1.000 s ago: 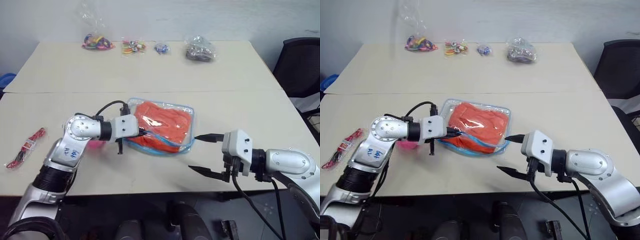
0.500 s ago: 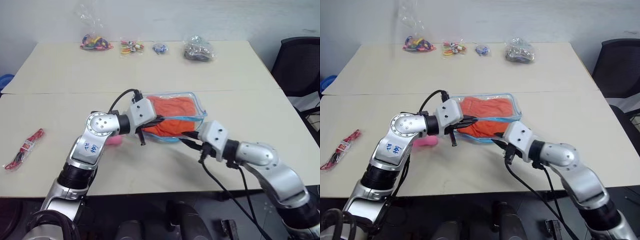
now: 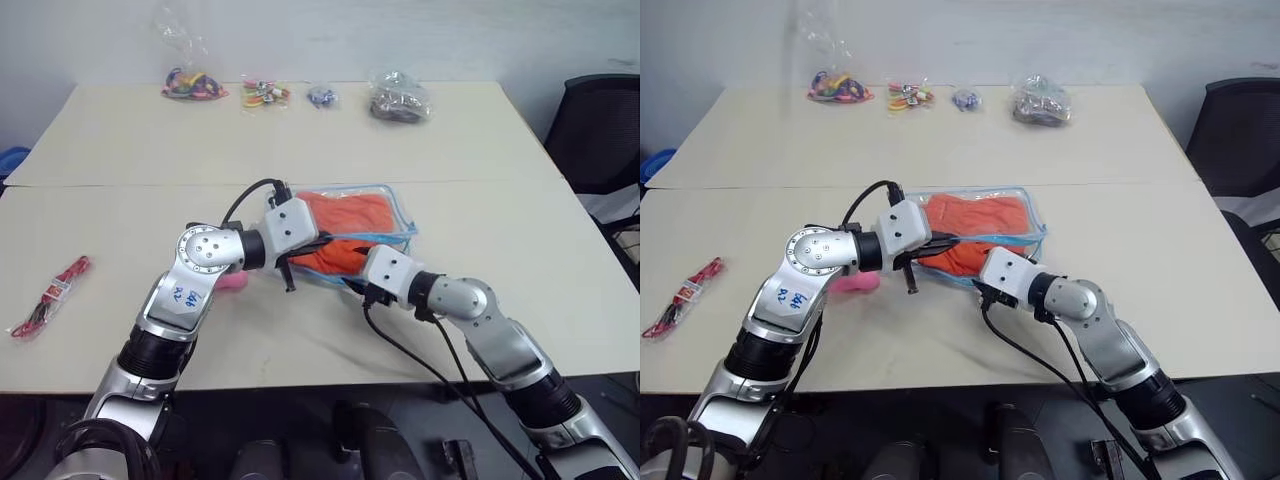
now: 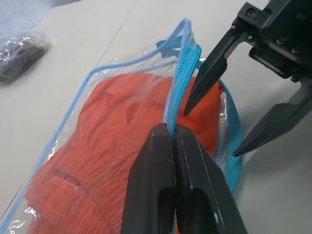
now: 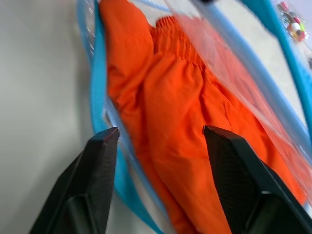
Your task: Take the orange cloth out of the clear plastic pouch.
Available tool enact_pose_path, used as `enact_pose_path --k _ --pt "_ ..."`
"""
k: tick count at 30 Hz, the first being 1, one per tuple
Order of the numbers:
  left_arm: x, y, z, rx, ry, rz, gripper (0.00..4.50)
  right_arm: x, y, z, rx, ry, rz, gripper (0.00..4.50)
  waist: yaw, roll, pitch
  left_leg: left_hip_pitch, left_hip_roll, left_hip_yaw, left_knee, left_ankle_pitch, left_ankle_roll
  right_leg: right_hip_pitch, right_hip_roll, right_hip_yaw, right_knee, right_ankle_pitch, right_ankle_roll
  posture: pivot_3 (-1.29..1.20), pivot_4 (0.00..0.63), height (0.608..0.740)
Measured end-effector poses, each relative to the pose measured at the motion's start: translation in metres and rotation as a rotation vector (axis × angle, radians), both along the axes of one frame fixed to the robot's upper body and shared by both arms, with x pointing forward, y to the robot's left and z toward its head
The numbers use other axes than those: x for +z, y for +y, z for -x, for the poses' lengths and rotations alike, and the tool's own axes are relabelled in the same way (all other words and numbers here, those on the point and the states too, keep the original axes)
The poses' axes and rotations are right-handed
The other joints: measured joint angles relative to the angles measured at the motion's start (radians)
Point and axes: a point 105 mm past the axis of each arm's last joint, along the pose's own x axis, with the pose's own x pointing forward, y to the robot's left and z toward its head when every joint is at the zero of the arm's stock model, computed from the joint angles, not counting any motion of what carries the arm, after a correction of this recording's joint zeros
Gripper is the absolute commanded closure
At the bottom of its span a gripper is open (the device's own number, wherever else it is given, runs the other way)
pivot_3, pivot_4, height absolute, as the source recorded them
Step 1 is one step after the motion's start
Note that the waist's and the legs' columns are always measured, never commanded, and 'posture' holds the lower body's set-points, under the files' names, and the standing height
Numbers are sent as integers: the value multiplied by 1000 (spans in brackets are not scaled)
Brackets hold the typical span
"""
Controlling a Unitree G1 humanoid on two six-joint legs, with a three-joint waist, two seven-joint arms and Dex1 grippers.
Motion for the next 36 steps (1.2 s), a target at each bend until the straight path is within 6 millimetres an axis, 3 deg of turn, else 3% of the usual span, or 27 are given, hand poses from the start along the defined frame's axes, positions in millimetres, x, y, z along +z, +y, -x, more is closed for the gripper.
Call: enact_pose_path --k 6,17,22,29,36 --pt "-1 -1 1 -1 5 -2 4500 -3 0 -8 0 -57 78 1794 -2 0 0 0 0 0 0 0 0 0 0 0 0 0 0 0 150 740" --pt "0 -1 0 7 -5 -2 4500 -6 4 -1 95 -85 177 1794 -1 0 0 0 0 0 0 0 0 0 0 0 0 0 0 0 150 740" --pt "0 -1 0 6 -6 -2 4500 -5 -3 -15 54 -127 258 1794 -1 0 0 0 0 0 0 0 0 0 0 0 0 0 0 0 150 740" --pt "0 -2 0 6 -5 1 4500 -4 3 -27 32 -185 340 1794 -2 0 0 1 0 1 0 0 0 0 0 1 0 0 0 0 150 740" --pt "0 -1 -1 13 -9 4 4500 -3 5 -24 52 -163 343 1794 -2 0 0 1 0 1 0 0 0 0 0 1 0 0 0 0 150 740"
